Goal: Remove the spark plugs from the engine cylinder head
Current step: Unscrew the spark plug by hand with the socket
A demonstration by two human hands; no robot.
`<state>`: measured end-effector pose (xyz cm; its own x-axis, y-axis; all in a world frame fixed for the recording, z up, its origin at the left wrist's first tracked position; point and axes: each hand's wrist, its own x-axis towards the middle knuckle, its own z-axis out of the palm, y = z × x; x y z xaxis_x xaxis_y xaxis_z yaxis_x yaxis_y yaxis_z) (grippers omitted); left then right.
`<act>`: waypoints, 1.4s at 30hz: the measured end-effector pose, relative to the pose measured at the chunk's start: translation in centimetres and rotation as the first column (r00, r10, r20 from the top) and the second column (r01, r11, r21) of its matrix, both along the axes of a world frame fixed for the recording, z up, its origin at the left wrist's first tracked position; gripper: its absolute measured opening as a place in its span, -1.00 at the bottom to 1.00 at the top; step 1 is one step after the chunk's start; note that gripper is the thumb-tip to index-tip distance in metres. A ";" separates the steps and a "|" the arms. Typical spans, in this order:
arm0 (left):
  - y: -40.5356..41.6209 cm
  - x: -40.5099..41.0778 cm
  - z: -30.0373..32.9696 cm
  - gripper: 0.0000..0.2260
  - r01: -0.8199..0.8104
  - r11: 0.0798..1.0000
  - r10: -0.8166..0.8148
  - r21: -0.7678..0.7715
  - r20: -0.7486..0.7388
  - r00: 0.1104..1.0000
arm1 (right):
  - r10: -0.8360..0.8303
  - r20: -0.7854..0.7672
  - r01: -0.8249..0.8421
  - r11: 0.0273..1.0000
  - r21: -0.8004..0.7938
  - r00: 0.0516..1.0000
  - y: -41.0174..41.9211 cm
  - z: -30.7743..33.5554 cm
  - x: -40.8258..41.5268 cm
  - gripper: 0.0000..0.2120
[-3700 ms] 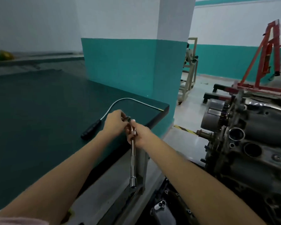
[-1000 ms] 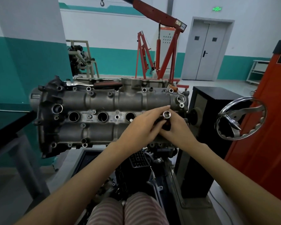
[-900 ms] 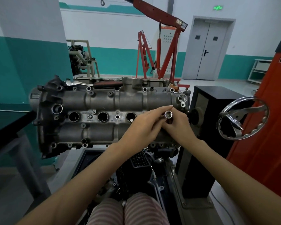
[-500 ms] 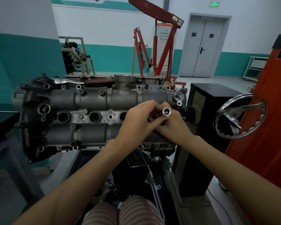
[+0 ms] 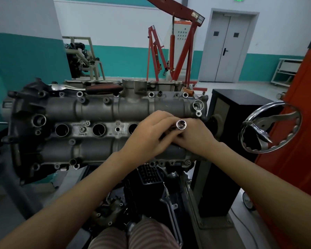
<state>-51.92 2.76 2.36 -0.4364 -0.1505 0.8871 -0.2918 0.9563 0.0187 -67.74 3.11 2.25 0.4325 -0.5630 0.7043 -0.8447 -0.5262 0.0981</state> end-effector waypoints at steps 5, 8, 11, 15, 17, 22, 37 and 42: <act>-0.2 -0.1 0.8 -0.64 -0.041 0.998 0.044 0.040 -0.076 0.996 | -0.122 -0.030 0.124 0.988 0.095 0.992 0.0 -0.4 0.0 -0.65; -0.6 0.0 1.7 -0.63 -0.041 0.999 0.041 -0.010 0.010 0.999 | -0.049 0.028 0.047 0.998 0.048 0.998 0.6 -0.2 0.0 -0.65; -1.5 0.3 1.9 -0.67 -0.066 0.991 0.086 -0.119 0.175 0.981 | -0.048 0.008 0.048 0.999 0.022 0.999 0.6 0.0 0.1 -0.63; -2.1 0.2 1.4 -0.79 -0.058 0.977 0.111 -0.207 0.251 0.962 | -0.077 -0.002 0.077 0.997 0.030 0.997 0.6 0.0 0.4 -0.69; -2.2 0.1 1.2 -0.81 -0.067 0.979 0.113 -0.194 0.235 0.965 | -0.068 0.026 0.066 0.995 0.070 0.997 0.5 0.0 0.3 -0.71; -2.7 0.0 0.9 -0.77 -0.012 0.997 0.027 -0.073 0.196 0.980 | -0.094 0.017 0.092 0.991 0.093 0.995 0.5 -0.2 0.3 -0.51; -2.9 0.0 1.6 -0.73 0.012 1.000 -0.005 -0.024 0.277 0.961 | -0.117 0.031 0.112 0.986 0.120 0.993 0.4 0.2 0.8 -0.68; -2.7 -0.3 1.2 -0.75 -0.039 0.998 0.048 -0.046 0.217 0.975 | -0.094 0.061 0.088 0.992 0.093 0.994 0.7 -0.1 0.8 -0.60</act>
<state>-52.20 0.06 3.60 -0.6140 -0.1387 0.7771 -0.3256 0.9413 -0.0893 -66.94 3.76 2.20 0.3318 -0.6604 0.6737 -0.8923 -0.4514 -0.0030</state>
